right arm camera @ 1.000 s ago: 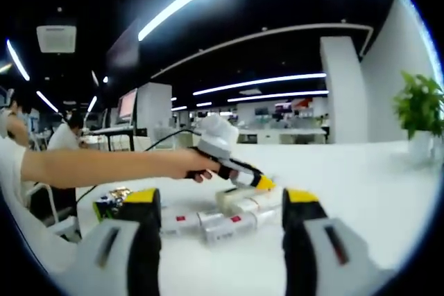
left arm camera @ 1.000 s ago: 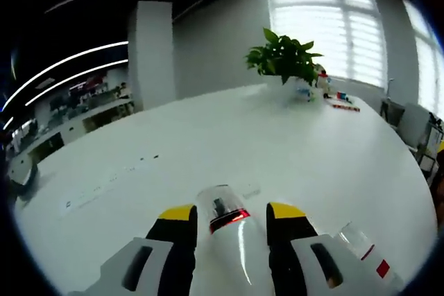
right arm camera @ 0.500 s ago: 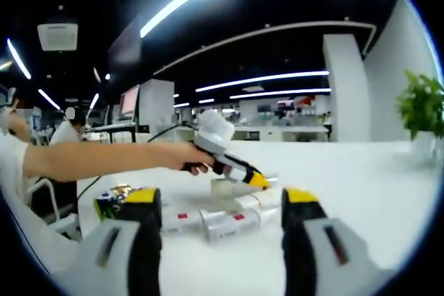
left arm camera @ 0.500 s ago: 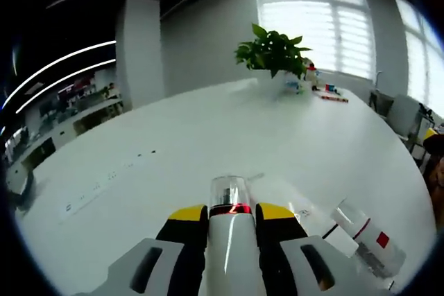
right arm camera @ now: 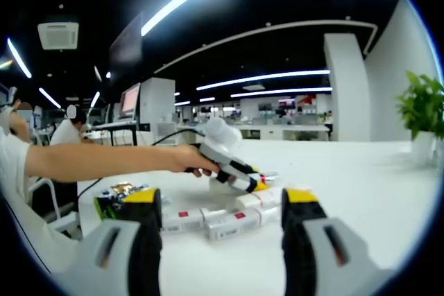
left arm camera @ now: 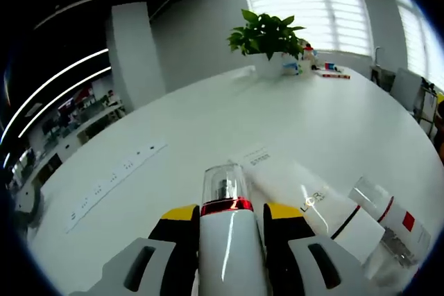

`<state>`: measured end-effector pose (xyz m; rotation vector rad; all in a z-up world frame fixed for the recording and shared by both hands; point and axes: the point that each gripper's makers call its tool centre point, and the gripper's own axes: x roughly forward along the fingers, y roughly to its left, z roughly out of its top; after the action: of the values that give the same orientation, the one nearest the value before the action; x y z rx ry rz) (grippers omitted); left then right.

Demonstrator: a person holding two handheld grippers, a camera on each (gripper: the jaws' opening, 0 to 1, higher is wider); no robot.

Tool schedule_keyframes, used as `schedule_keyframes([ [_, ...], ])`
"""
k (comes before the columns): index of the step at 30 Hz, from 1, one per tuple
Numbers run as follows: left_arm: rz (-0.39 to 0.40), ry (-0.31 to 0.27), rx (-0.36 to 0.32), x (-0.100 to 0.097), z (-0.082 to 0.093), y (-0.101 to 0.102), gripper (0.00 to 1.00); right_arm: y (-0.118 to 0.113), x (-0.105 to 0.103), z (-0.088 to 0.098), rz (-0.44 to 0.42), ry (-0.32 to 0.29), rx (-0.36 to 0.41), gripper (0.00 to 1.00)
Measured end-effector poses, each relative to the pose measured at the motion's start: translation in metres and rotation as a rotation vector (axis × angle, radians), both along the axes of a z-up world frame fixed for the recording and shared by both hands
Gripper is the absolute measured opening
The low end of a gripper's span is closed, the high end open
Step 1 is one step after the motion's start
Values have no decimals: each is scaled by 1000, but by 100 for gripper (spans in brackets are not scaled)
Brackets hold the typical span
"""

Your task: Arrange the skincare products in the storage area until every visible bottle or jar stands upright without overlapping.

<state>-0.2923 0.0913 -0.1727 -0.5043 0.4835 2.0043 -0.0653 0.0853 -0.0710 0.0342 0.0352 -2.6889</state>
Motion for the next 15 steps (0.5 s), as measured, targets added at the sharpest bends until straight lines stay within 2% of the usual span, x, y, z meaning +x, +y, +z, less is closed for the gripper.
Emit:
schedule_keyframes([
  [1, 2, 3, 14, -5, 4, 1, 35, -1, 0, 0, 3, 0, -2, 71],
  [2, 2, 101, 35, 3, 17, 3, 34, -1, 0, 0, 6, -1, -4, 71],
  [3, 8, 73, 70, 16, 21, 7, 35, -2, -1, -1, 9, -4, -4, 71],
  [4, 16, -61, 62, 12, 18, 8, 35, -2, -1, -2, 10, -6, -3, 71],
  [5, 19, -46, 66, 1, 24, 10, 36, -2, -1, -2, 10, -7, -2, 71],
  [6, 22, 43, 90, 5, 29, 10, 36, -1, -1, -2, 9, -7, -2, 71],
  [9, 18, 31, 80, 14, 18, 9, 33, 1, 0, 0, 5, 0, -9, 71],
  [12, 26, 53, 32, 18, 8, 5, 31, 1, 0, 0, 2, 0, -9, 71],
  [15, 24, 52, 26, 25, 6, 4, 31, 1, 1, 1, 3, 3, -8, 71],
])
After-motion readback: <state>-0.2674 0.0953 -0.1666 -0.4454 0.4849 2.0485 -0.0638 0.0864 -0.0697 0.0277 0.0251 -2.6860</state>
